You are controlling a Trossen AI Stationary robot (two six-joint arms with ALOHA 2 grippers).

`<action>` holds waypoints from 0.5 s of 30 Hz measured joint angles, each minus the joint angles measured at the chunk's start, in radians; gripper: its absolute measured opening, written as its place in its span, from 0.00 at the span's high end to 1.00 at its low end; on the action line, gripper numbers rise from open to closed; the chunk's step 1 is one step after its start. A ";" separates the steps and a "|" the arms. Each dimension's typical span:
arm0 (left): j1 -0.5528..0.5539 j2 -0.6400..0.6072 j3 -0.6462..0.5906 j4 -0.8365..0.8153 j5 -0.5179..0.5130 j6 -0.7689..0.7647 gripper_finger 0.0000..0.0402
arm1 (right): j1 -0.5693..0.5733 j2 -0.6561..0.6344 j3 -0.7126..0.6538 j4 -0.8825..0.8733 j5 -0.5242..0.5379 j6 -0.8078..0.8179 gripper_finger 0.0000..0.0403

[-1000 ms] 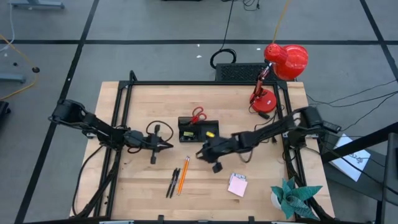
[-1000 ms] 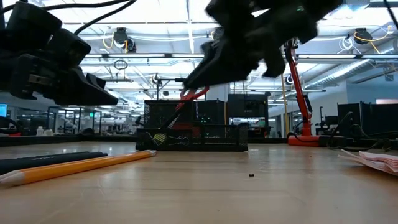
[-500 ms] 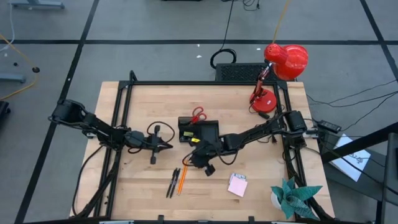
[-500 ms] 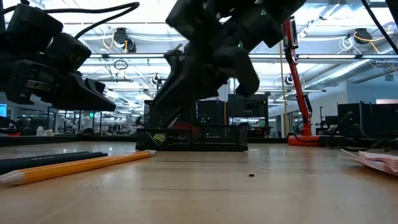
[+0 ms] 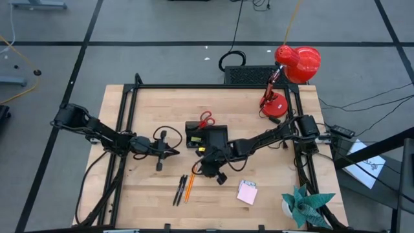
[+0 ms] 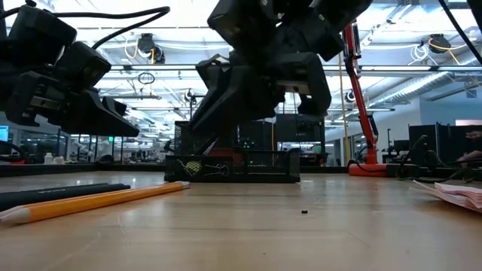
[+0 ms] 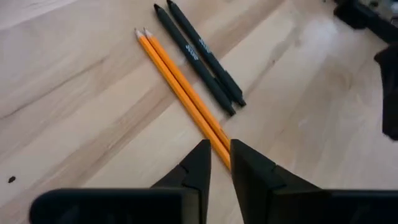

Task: Pick and place office supplies into organizer
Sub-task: Put the orange pencil into the desk organizer

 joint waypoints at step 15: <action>0.001 0.000 0.000 0.003 -0.024 0.019 0.95 | -0.018 0.112 0.090 -0.030 -0.004 -0.029 0.71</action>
